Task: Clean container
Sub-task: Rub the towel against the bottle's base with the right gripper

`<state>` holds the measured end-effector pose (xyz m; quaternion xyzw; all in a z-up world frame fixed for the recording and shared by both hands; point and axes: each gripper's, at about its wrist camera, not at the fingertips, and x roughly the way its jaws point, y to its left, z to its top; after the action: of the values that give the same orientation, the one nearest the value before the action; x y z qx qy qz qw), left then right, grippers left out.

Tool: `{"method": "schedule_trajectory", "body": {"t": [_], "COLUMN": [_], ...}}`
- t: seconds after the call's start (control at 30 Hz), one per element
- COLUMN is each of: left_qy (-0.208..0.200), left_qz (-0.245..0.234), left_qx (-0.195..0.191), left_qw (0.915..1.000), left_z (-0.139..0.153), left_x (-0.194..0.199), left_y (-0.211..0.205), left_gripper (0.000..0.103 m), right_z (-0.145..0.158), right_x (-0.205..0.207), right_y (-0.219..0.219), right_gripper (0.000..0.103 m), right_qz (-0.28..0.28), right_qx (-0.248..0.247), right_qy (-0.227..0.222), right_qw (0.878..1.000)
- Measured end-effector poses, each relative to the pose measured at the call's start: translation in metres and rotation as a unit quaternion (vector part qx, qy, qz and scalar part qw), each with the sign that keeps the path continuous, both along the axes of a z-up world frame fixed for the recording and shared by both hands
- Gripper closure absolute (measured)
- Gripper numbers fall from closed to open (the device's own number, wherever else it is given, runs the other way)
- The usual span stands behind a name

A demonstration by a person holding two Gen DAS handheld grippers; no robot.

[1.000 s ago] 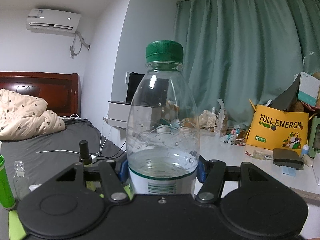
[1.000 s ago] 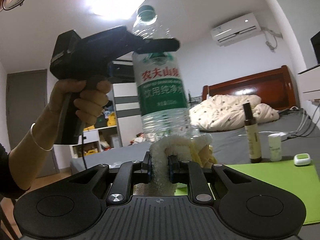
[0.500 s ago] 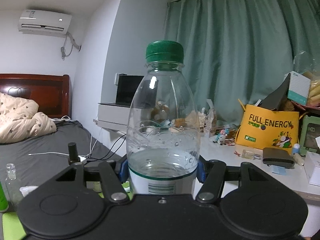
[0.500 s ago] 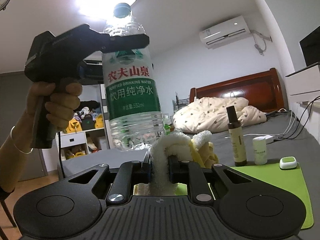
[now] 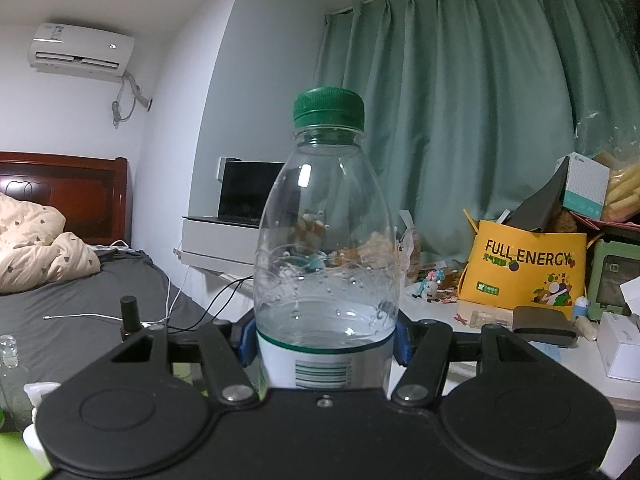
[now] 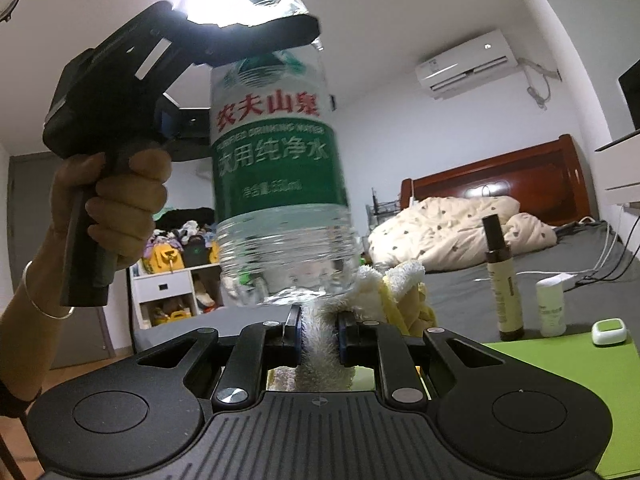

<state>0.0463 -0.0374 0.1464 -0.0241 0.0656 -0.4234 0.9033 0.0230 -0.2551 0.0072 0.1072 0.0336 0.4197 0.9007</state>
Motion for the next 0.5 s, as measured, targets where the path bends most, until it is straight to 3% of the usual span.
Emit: {"method": "schedule_trajectory", "body": {"t": [0.5], "left_qy": [-0.003], "left_qz": [0.025], "left_qx": [0.003], "left_qw": [0.9997], "left_z": [-0.005], "left_x": [0.01], "left_y": [0.002], "left_gripper": [0.044], "right_z": [-0.003], "right_x": [-0.015], "right_y": [0.011], "right_gripper": [0.087], "right_qz": [0.032], "right_qx": [0.001], "right_qy": [0.002], "right_qw": [0.999]}}
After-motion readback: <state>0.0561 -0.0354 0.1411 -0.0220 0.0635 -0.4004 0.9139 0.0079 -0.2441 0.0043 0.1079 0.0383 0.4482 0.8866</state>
